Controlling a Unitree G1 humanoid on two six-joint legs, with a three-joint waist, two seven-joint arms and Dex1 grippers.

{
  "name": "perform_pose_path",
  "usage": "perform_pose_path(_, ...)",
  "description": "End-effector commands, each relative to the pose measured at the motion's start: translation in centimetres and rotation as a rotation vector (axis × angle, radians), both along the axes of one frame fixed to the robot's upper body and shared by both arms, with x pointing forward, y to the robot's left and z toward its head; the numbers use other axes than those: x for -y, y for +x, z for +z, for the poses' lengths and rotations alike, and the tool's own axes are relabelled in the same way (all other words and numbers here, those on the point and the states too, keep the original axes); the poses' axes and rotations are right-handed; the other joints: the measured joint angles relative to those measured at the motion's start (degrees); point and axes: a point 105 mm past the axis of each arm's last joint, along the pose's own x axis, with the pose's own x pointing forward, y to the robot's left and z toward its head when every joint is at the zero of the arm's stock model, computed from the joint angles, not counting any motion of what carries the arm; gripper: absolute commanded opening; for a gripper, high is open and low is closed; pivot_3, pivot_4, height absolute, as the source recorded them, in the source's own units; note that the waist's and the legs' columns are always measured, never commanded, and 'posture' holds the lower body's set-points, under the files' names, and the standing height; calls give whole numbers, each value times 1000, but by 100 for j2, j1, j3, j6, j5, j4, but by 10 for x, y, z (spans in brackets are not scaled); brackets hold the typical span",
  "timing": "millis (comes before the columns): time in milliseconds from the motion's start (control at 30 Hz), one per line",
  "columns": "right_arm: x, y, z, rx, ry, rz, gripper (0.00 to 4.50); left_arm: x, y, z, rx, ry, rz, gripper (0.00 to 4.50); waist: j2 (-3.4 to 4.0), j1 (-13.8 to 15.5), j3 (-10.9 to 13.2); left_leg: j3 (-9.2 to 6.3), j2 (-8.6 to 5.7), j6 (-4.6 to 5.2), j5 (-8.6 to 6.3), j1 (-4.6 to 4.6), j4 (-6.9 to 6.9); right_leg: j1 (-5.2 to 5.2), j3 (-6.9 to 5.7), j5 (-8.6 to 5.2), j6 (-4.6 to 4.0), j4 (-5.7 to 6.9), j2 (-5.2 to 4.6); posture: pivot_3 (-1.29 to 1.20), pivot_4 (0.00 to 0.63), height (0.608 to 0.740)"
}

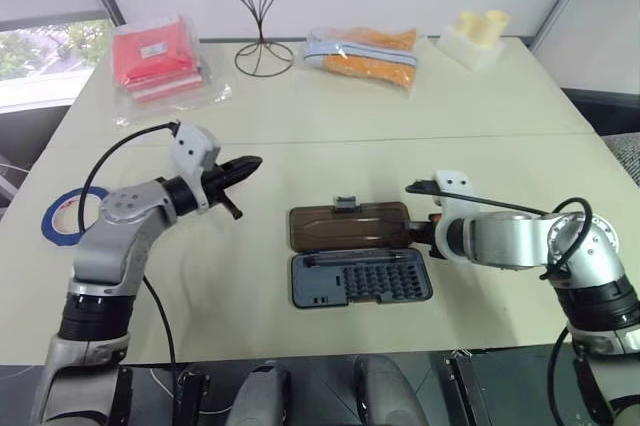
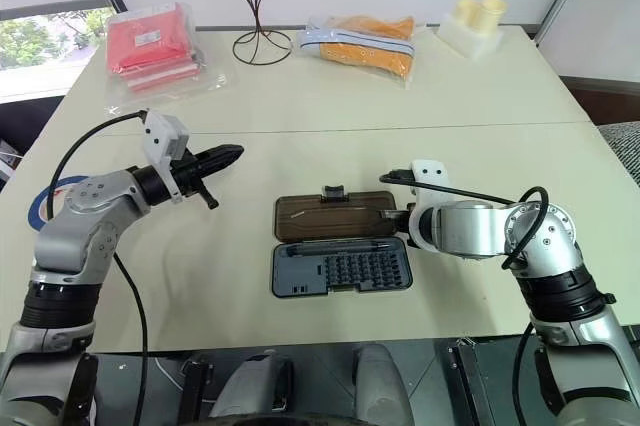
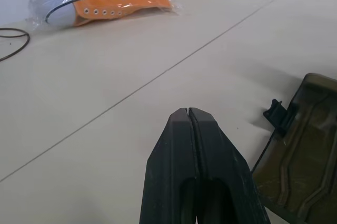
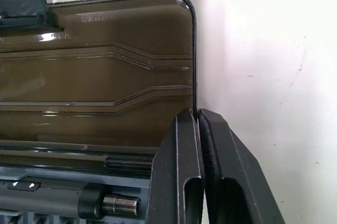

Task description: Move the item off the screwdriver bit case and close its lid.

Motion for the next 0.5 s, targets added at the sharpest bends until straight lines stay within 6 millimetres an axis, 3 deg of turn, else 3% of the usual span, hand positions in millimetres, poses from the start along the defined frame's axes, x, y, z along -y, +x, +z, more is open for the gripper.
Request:
perform_pose_path(33,-8,-5,5,15,14,56,81,3,0,10,51,4,-14,0,0,1,0,0,0,0,0,0,0,0,0,0,0,0,0,0,150,740)
perform_pose_path(500,-2,-8,10,16,-67,132,81,3,-2,9,48,2,-13,0,0,32,0,1,1,0,0,-3,0,2,0,0,0,-15,0,0,150,740)
